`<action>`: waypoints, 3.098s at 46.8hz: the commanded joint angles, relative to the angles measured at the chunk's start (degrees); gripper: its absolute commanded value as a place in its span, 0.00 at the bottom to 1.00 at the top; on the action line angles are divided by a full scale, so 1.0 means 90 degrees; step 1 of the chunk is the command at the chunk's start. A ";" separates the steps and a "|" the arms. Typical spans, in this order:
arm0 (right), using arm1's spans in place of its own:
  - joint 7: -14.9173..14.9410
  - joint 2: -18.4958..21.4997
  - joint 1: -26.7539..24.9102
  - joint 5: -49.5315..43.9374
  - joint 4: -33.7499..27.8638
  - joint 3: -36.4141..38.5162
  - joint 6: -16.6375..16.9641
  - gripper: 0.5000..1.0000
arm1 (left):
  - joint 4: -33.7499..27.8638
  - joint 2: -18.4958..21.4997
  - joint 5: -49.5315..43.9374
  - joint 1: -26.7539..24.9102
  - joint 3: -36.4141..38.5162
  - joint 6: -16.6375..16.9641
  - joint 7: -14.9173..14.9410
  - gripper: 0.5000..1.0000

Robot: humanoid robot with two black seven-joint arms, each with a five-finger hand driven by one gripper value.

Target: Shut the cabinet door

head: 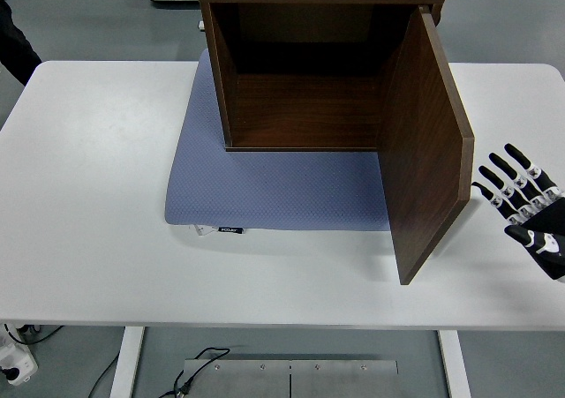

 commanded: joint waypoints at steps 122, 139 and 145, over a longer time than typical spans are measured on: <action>-0.0010 0.1276 0.3088 -0.0889 -0.0456 -0.2699 -0.0001 1.00 | -0.0008 0.0000 0.0000 0.0000 0.0003 0.0000 -0.0001 1.00; -0.0020 0.1686 0.3488 -0.0889 -0.0847 -0.2835 -0.0001 1.00 | 0.0002 0.0000 0.0000 0.0000 0.0003 0.0000 -0.0001 1.00; -0.0020 0.1813 0.3615 -0.0879 -0.0993 -0.2845 -0.0001 1.00 | 0.0002 0.0000 0.0000 0.0000 -0.0006 0.0000 -0.0001 1.00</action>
